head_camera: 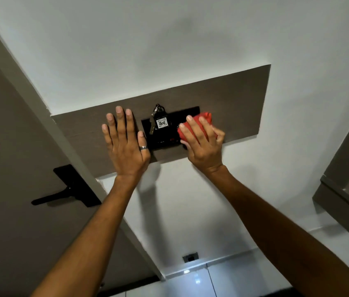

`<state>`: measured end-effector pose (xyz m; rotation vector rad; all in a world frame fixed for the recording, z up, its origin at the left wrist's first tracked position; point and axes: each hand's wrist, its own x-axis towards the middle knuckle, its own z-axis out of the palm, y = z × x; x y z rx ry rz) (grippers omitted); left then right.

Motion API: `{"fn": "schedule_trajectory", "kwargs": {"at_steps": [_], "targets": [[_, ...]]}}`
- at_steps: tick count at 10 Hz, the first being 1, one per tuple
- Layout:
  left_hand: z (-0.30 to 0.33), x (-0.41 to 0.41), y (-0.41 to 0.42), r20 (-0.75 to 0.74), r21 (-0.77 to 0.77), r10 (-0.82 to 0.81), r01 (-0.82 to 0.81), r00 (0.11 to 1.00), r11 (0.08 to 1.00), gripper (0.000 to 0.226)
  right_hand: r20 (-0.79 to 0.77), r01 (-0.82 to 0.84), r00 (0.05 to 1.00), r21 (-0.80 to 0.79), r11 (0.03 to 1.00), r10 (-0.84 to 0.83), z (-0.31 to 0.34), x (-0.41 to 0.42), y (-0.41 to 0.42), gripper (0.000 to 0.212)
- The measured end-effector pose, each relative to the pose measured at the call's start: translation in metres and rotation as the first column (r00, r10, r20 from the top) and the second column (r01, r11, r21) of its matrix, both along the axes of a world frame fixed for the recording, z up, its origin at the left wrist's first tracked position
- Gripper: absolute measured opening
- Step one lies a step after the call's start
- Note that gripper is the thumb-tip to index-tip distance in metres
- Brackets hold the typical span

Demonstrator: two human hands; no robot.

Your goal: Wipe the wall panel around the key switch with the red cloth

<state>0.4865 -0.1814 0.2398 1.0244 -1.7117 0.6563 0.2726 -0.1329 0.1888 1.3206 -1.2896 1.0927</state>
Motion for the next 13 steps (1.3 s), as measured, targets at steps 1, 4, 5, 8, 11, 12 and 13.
{"fn": "schedule_trajectory", "kwargs": {"at_steps": [1, 4, 5, 8, 11, 12, 13], "targets": [[-0.027, -0.006, 0.026, -0.063, 0.096, -0.085, 0.091, 0.994, 0.991, 0.057, 0.109, -0.062, 0.993, 0.207, 0.976, 0.04, -0.042, -0.024, 0.033, 0.038], [-0.123, -0.112, 0.106, 0.197, 0.393, -0.457, 0.357, 0.867, 0.847, 0.058, 0.598, -0.413, -0.793, -0.67, 0.617, 0.118, -0.088, -0.108, 0.13, 0.069], [-0.129, -0.163, 0.119, 0.2, 0.588, -0.496, 0.301, 0.845, 0.751, 0.059, 0.442, -0.262, -0.892, -0.68, 0.685, 0.097, -0.111, -0.146, 0.161, 0.071], [-0.169, -0.341, 0.173, 0.216, 0.835, -0.694, 0.238, 0.687, 0.496, 0.064, 0.838, -0.373, -0.511, -0.418, 0.828, 0.192, -0.139, -0.39, 0.272, 0.063], [-0.198, -0.465, 0.212, 0.257, 0.87, -0.688, 0.148, 0.679, 0.471, 0.065, 0.211, -0.282, 0.804, 0.958, -0.044, -0.556, -0.236, -0.545, 0.287, 0.059], [-0.207, -0.467, 0.221, 0.309, 0.849, -0.638, 0.097, 0.705, 0.519, 0.066, 0.202, -0.233, 0.783, 0.972, 0.024, -0.588, -0.249, -0.535, 0.291, 0.063], [-0.198, -0.464, 0.224, 0.349, 0.792, -0.564, 0.086, 0.749, 0.604, 0.065, 0.262, -0.185, 0.743, 0.965, 0.186, -0.615, -0.237, -0.516, 0.286, 0.071]]}}
